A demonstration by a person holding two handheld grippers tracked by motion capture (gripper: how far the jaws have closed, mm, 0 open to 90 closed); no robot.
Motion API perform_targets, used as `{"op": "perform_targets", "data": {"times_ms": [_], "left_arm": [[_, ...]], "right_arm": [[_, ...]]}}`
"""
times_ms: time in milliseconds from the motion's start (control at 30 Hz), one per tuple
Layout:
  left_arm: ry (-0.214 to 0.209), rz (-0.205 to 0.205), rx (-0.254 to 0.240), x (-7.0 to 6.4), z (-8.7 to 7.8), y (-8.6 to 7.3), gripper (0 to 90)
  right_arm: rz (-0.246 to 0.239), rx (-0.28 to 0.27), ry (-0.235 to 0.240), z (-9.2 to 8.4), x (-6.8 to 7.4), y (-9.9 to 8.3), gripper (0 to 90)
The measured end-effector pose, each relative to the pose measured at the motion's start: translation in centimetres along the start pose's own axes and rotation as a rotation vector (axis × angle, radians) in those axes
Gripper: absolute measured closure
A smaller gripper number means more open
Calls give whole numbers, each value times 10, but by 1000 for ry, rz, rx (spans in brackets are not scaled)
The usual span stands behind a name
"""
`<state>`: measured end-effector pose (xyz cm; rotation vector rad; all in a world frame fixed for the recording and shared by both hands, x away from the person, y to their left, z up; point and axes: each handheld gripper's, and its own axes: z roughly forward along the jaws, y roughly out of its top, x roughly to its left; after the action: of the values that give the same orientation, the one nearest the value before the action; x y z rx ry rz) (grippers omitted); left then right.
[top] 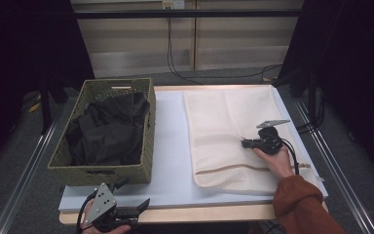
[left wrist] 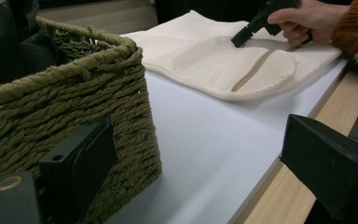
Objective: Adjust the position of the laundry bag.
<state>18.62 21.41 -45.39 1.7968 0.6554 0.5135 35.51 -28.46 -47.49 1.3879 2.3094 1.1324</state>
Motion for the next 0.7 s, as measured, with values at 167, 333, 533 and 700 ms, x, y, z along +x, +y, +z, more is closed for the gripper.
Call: {"op": "perform_targets", "data": {"times_ms": [167, 333, 533, 700], "left_arm": [[-2, 11, 9, 1, 0, 0, 101], [-4, 12, 10, 1, 1, 0, 101], [0, 15, 13, 1, 1, 1, 101], [-1, 16, 14, 1, 1, 1, 101]], "right_arm": [[0, 2, 0, 0, 2, -1, 881], [-5, 11, -1, 2, 6, -1, 881], [10, -11, 7, -3, 7, 0, 882], [3, -17, 9, -6, 11, -1, 882]]}}
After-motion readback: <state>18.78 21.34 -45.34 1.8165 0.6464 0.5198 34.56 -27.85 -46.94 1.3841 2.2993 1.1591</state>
